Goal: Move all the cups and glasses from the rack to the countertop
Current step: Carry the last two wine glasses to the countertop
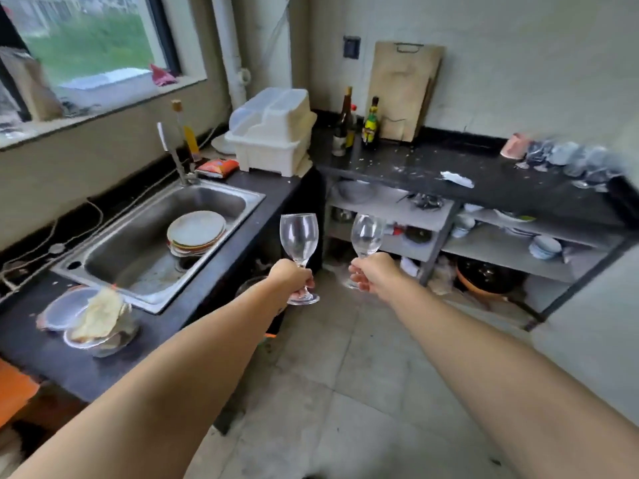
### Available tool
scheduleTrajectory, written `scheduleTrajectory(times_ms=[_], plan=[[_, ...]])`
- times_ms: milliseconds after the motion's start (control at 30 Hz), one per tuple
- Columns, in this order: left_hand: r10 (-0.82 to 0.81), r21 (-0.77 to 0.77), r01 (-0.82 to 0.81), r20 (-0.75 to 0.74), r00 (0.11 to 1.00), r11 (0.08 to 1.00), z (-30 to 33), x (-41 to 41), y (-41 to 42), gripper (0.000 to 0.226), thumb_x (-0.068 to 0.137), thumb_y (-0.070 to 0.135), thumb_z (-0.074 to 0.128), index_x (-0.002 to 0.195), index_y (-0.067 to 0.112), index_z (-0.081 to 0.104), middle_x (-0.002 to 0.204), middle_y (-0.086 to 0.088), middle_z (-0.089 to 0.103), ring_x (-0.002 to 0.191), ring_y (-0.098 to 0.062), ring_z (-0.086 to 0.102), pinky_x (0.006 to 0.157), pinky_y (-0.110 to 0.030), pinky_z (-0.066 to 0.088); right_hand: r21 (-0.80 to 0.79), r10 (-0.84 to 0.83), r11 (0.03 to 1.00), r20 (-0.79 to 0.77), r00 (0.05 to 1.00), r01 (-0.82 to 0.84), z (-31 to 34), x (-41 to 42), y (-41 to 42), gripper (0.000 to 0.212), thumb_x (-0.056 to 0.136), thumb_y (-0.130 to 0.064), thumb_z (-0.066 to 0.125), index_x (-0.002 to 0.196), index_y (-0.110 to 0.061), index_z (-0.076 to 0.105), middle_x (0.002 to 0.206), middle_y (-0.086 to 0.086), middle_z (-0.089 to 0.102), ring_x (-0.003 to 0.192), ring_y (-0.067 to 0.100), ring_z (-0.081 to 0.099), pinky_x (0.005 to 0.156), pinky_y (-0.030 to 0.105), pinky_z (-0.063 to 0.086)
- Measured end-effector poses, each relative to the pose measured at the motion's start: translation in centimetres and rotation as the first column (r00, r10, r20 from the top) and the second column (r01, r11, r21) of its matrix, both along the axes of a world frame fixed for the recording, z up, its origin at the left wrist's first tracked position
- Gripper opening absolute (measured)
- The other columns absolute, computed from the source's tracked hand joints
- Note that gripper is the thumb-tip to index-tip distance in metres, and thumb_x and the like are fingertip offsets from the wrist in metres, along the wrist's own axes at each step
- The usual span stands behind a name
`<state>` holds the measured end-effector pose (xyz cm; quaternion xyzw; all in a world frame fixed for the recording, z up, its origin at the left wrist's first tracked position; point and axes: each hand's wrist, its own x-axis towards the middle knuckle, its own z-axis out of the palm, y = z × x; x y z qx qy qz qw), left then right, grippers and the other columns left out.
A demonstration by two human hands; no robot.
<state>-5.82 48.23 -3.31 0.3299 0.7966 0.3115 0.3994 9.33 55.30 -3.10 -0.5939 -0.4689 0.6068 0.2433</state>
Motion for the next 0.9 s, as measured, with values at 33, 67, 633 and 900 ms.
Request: scheduleTrajectory(times_ms=[33,67,633,900], plan=[[-0.059,-0.008,0.059,-0.017,0.998,0.998,-0.3,1.0,1.7,0.039,0.087,0.005,0.055,0.049,0.011,0.060,0.078,-0.013,0.066,0.046,-0.017,0.048,0.059,-0.028,0.043,0.004,-0.026,1.000,0.002,1.000,0.026,-0.1,1.2,0.8,0.018,0.091,-0.004,0.049,0.075,-0.012,0.052,0.071,0.003,0.057,0.052,0.011,0.052,0.033,0.012,0.036],[-0.107,-0.023,0.107,-0.020,0.994,0.994,-0.2,2.0,3.3,0.031,0.087,0.006,0.056,0.056,0.008,0.060,0.081,-0.014,0.066,0.047,-0.017,0.049,0.061,-0.029,0.044,0.009,-0.062,0.998,-0.003,0.998,0.062,-0.1,2.4,1.7,0.019,0.092,-0.004,0.049,0.075,-0.013,0.052,0.070,0.003,0.057,0.051,0.010,0.051,0.033,0.012,0.036],[-0.611,-0.028,0.614,0.066,0.788,0.789,0.6,24.7,24.3,0.030,0.088,0.002,0.053,0.059,0.009,0.048,0.049,-0.003,0.049,0.039,-0.012,0.043,0.034,-0.012,0.035,-0.003,-0.582,0.813,0.025,0.813,0.583,-0.1,25.5,14.3,0.023,0.091,-0.002,0.049,0.071,-0.011,0.049,0.068,0.003,0.055,0.053,0.011,0.051,0.033,0.013,0.038],[-0.589,0.009,0.596,0.163,0.792,0.803,1.7,37.2,35.2,0.022,0.091,0.004,0.053,0.071,0.007,0.048,0.052,-0.003,0.057,0.033,-0.009,0.048,0.030,-0.010,0.036,0.053,-0.607,0.795,0.025,0.795,0.605,2.0,37.4,24.3,0.008,0.092,0.000,0.049,0.088,-0.006,0.052,0.072,0.006,0.056,0.053,0.013,0.052,0.038,0.019,0.041]])
